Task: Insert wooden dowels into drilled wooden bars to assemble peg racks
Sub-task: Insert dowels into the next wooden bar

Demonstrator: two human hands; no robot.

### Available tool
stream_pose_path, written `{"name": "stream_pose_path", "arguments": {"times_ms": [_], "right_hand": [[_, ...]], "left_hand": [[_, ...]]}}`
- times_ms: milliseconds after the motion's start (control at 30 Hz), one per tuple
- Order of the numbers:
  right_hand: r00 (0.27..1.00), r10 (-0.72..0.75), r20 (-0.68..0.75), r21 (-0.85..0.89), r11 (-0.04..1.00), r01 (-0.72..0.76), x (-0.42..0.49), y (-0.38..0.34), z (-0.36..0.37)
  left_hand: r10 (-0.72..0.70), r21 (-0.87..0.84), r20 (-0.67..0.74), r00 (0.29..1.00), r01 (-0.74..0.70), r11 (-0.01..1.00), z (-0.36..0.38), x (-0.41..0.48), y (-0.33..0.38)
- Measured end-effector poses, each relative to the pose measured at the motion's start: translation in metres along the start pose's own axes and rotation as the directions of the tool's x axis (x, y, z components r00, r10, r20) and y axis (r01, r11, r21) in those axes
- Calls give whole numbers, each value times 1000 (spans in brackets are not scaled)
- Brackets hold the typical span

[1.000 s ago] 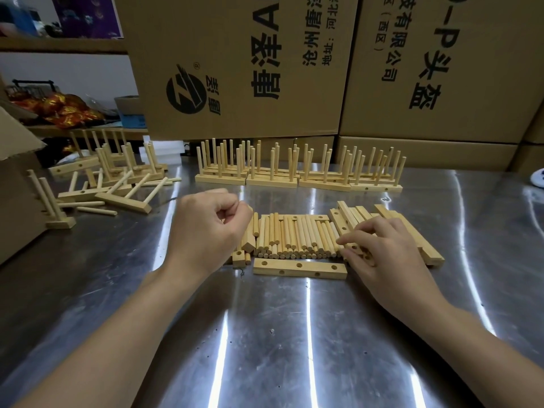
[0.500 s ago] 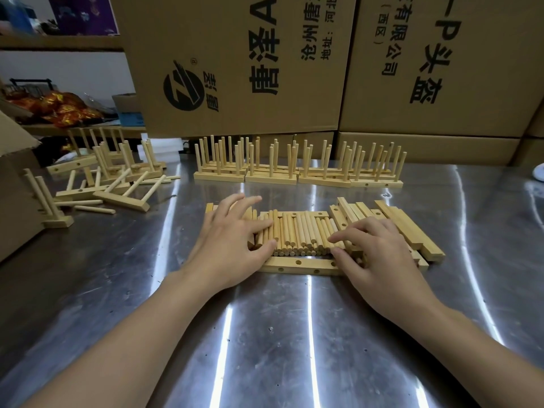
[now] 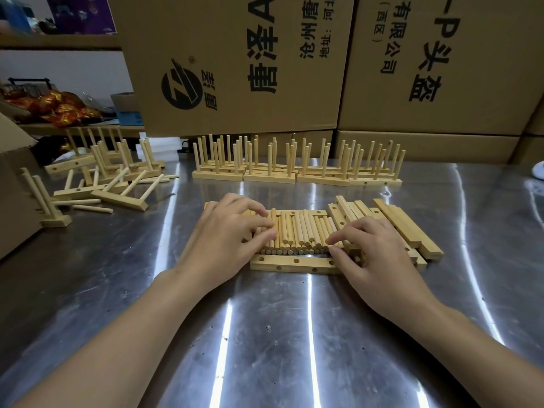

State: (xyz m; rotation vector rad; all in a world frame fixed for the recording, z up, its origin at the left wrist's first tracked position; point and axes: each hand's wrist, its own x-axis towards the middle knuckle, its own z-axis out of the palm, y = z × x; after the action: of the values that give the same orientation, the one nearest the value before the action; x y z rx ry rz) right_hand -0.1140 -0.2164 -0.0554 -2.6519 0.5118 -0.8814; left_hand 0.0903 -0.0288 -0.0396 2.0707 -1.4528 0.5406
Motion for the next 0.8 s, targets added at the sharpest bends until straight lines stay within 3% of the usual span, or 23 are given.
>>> {"name": "stream_pose_path", "arguments": {"times_ms": [100, 167, 267, 367, 600, 800], "right_hand": [[999, -18, -31, 18, 1000, 19, 0, -1, -1], [997, -36, -63, 63, 997, 40, 0, -3, -2], [991, -84, -109, 165, 981, 101, -1, -12, -6], [972, -187, -142, 216, 953, 215, -4, -24, -11], [895, -416, -162, 111, 893, 436, -12, -40, -12], [877, -446, -179, 61, 885, 462, -14, -42, -10]], "left_hand": [[-23, -120, -307, 952, -14, 993, -7, 5, 12], [-200, -379, -403, 893, 37, 925, -15, 8, 23], [-444, -734, -234, 865, 143, 664, -25, 10, 40], [-520, -817, -65, 851, 254, 518, -20, 8, 51], [-504, -826, 63, 861, 329, 458, 1, 4, 57], [-434, -835, 131, 891, 336, 437, 1, 2, 61]]}}
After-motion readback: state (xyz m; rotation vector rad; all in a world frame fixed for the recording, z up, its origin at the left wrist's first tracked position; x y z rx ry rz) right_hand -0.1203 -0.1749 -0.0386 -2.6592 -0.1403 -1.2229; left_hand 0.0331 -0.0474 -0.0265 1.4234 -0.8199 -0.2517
